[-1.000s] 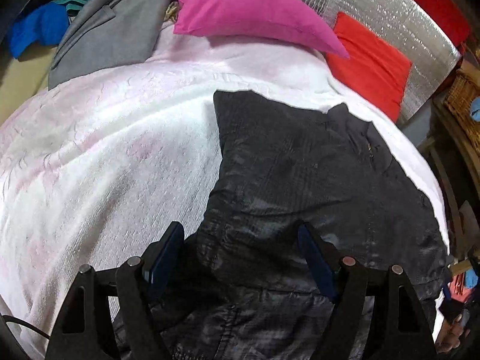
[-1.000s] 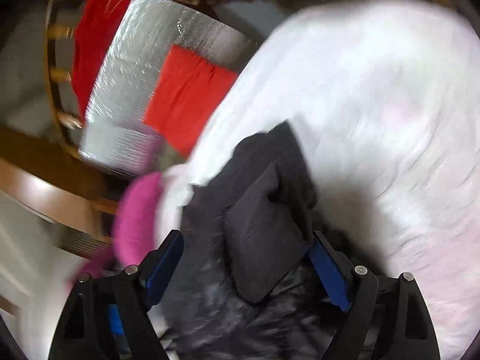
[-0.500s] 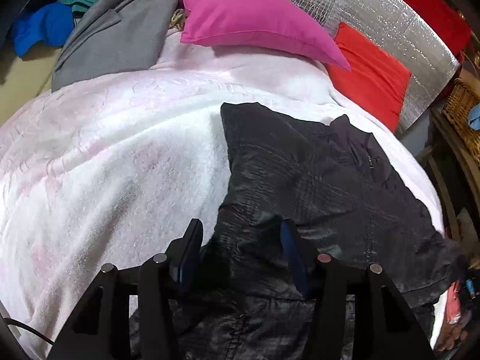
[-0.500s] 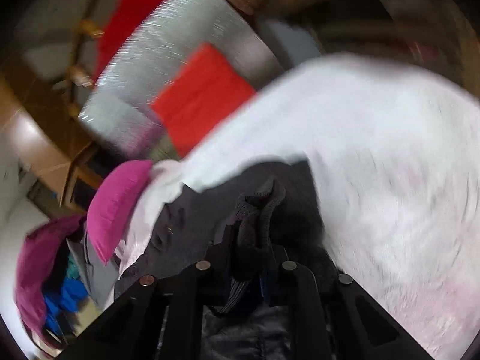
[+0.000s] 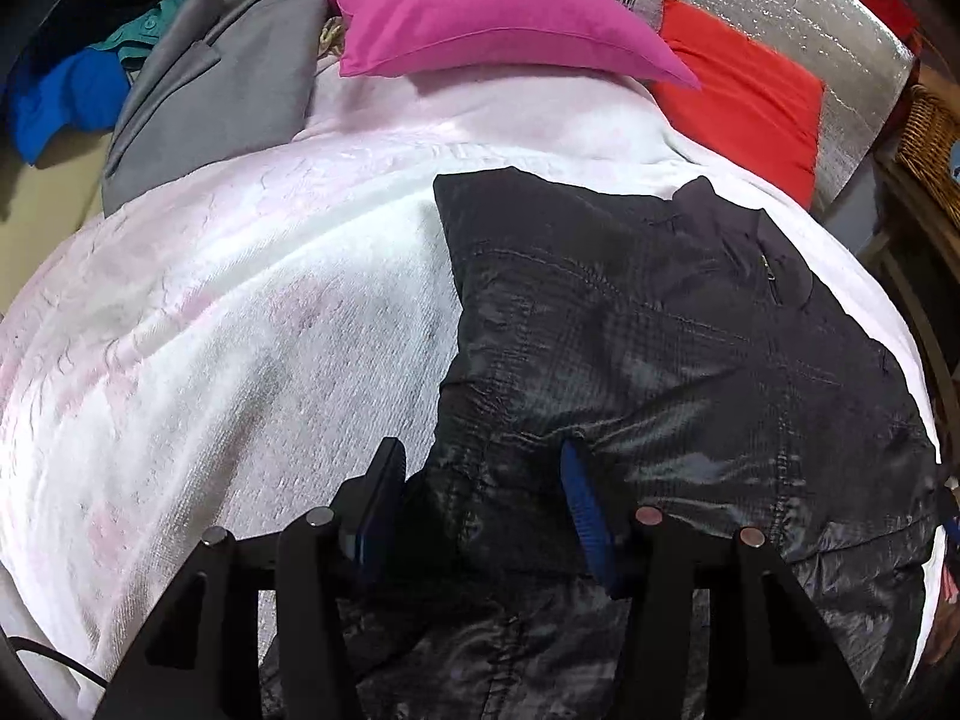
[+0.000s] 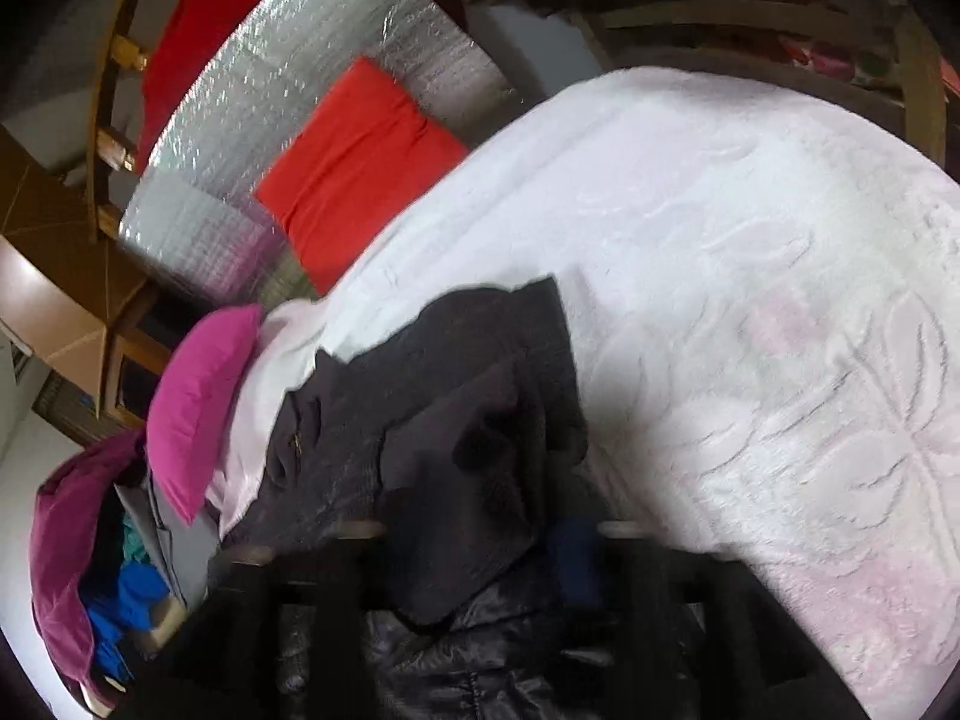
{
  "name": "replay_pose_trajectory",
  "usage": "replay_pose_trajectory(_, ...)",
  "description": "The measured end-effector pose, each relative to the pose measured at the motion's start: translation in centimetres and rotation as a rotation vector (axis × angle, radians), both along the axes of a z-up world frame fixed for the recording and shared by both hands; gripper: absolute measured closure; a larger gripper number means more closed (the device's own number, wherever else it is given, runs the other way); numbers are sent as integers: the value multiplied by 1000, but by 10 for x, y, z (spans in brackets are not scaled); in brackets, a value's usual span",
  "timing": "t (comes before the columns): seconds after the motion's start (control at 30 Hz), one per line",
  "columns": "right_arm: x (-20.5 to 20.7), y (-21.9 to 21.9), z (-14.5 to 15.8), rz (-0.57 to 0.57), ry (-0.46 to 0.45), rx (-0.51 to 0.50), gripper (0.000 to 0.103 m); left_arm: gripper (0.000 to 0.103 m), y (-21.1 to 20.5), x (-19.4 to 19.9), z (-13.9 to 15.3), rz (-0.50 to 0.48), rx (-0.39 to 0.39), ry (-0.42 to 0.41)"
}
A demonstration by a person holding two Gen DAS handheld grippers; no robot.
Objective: Fold large clothes
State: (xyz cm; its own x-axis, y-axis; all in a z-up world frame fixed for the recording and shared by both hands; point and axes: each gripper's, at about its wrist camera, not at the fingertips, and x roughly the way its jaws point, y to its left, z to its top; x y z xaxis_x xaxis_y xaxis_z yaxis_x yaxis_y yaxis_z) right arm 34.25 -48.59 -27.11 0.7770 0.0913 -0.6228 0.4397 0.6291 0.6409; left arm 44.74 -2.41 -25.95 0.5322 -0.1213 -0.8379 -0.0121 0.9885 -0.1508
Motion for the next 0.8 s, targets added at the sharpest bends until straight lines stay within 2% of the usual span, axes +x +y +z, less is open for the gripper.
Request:
replay_pose_trajectory(0.03, -4, -4, 1, -25, -13, -3, 14, 48, 1, -1, 1, 1, -6, -5)
replay_pose_trajectory(0.1, -5, -6, 0, -30, -39, -10, 14, 48, 2, -1, 2, -3, -1, -17)
replay_pose_trajectory(0.23, 13, -2, -18, 41, 18, -4, 15, 48, -5, -5, 3, -24, 48, -41)
replay_pose_trajectory(0.3, 26, 5, -35, 92, 69, 3, 22, 48, -8, -6, 3, -36, 59, -46)
replay_pose_trajectory(0.33, 31, 10, -40, 110, 90, -2, 36, 48, -8, -7, 4, -37, 67, -49)
replay_pose_trajectory(0.4, 32, 18, -35, 110, 86, -63, 45, 48, -9, -6, 5, -40, 75, -55)
replay_pose_trajectory(0.47, 27, 26, -17, 114, 63, -134, 64, 48, -9, -6, 6, -41, 77, -61)
replay_pose_trajectory(0.53, 17, 31, 4, 114, -7, -186, 69, 48, -10, -7, 8, -42, 79, -68)
replay_pose_trajectory(0.63, 9, 38, 20, 104, -66, -252, 70, 48, -12, -8, 9, -44, 91, -83)
replay_pose_trajectory(0.7, 17, 36, 11, 102, -19, -246, 70, 48, -13, -9, 10, -51, 99, -93)
replay_pose_trajectory(0.8, 29, 27, -18, 107, 85, -171, 66, 48, -13, -11, 11, -52, 110, -100)
